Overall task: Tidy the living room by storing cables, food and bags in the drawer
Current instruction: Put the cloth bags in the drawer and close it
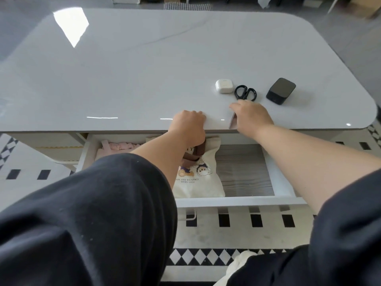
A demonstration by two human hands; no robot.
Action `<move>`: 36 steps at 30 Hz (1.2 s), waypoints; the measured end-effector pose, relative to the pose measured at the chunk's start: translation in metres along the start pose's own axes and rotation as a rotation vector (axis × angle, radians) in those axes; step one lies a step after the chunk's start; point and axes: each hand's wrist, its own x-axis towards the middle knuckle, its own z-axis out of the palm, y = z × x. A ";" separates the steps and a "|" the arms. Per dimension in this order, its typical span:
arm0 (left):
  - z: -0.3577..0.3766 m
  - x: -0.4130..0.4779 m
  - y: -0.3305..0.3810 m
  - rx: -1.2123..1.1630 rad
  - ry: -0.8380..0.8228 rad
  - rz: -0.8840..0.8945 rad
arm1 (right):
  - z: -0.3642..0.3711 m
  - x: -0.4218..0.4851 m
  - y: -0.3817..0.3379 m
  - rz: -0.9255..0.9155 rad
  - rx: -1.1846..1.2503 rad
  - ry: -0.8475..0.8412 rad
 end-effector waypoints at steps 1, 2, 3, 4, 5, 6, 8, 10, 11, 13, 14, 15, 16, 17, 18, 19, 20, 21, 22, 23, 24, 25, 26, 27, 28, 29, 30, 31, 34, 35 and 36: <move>0.002 -0.001 0.000 0.016 -0.004 0.025 | 0.002 0.000 0.003 -0.043 -0.044 0.007; 0.003 -0.002 0.000 0.014 -0.002 0.034 | 0.003 0.000 0.005 -0.067 -0.077 -0.001; 0.004 -0.003 0.001 0.000 0.000 0.033 | 0.004 -0.002 0.006 -0.076 -0.088 -0.018; 0.006 -0.003 0.002 -0.016 0.004 0.026 | 0.005 -0.004 0.006 -0.073 -0.087 -0.031; 0.007 -0.004 0.004 -0.030 0.010 0.019 | 0.004 -0.006 0.006 -0.066 -0.081 -0.027; 0.008 -0.005 0.005 -0.042 0.014 0.011 | 0.003 -0.009 0.005 -0.065 -0.078 -0.029; 0.009 -0.009 0.007 -0.075 0.022 -0.003 | -0.002 -0.010 0.003 -0.100 -0.110 -0.044; 0.010 -0.014 0.007 -0.099 0.011 -0.006 | -0.005 -0.011 0.001 -0.188 -0.154 -0.031; 0.012 -0.018 0.006 -0.095 -0.013 0.003 | -0.006 -0.012 -0.001 -0.248 -0.181 0.004; 0.016 -0.027 0.003 -0.034 -0.078 0.054 | -0.007 -0.015 -0.003 -0.354 -0.280 0.044; 0.019 -0.031 0.000 0.012 -0.096 0.084 | -0.006 -0.018 -0.004 -0.401 -0.317 0.050; 0.021 -0.035 -0.003 0.048 -0.096 0.106 | -0.005 -0.024 -0.006 -0.424 -0.353 0.043; 0.024 -0.038 -0.005 0.073 -0.087 0.119 | -0.002 -0.029 -0.007 -0.442 -0.377 0.069; 0.026 -0.040 -0.007 0.088 -0.075 0.126 | 0.003 -0.033 -0.007 -0.476 -0.362 0.112; 0.027 -0.043 -0.008 0.104 -0.064 0.135 | 0.007 -0.037 -0.008 -0.493 -0.323 0.132; 0.029 -0.045 -0.008 0.124 -0.056 0.142 | 0.012 -0.042 -0.008 -0.503 -0.309 0.167; 0.031 -0.049 -0.007 0.146 -0.050 0.146 | 0.015 -0.047 -0.009 -0.509 -0.317 0.187; 0.032 -0.051 -0.007 0.169 -0.042 0.147 | 0.020 -0.052 -0.009 -0.529 -0.338 0.218; 0.034 -0.054 -0.007 0.186 -0.032 0.145 | 0.025 -0.057 -0.009 -0.546 -0.343 0.235; 0.036 -0.057 -0.007 0.192 -0.020 0.138 | 0.030 -0.061 -0.007 -0.553 -0.338 0.232; 0.038 -0.059 -0.007 0.185 -0.004 0.132 | 0.035 -0.066 -0.007 -0.536 -0.328 0.187; 0.039 -0.061 -0.006 0.173 0.012 0.136 | 0.039 -0.069 -0.006 -0.507 -0.314 0.137; 0.042 -0.062 -0.006 0.156 0.034 0.162 | 0.043 -0.073 -0.007 -0.464 -0.307 0.084; 0.044 -0.063 -0.004 0.129 0.074 0.211 | 0.045 -0.077 -0.009 -0.406 -0.317 0.023; 0.047 -0.063 -0.002 0.099 0.122 0.267 | 0.048 -0.081 -0.011 -0.322 -0.321 -0.055; 0.050 -0.064 0.001 0.067 0.158 0.301 | 0.052 -0.082 -0.012 -0.224 -0.303 -0.131; 0.055 -0.064 0.004 0.033 0.189 0.306 | 0.055 -0.082 -0.015 -0.106 -0.249 -0.226; 0.060 -0.064 0.007 0.007 0.224 0.293 | 0.057 -0.080 -0.018 0.029 -0.209 -0.335; 0.071 -0.062 0.013 -0.022 0.294 0.288 | 0.066 -0.076 -0.027 0.230 -0.133 -0.521; 0.073 -0.062 0.014 -0.012 0.300 0.299 | 0.071 -0.075 -0.029 0.253 -0.124 -0.564; 0.075 -0.061 0.015 0.002 0.300 0.303 | 0.076 -0.074 -0.031 0.268 -0.123 -0.601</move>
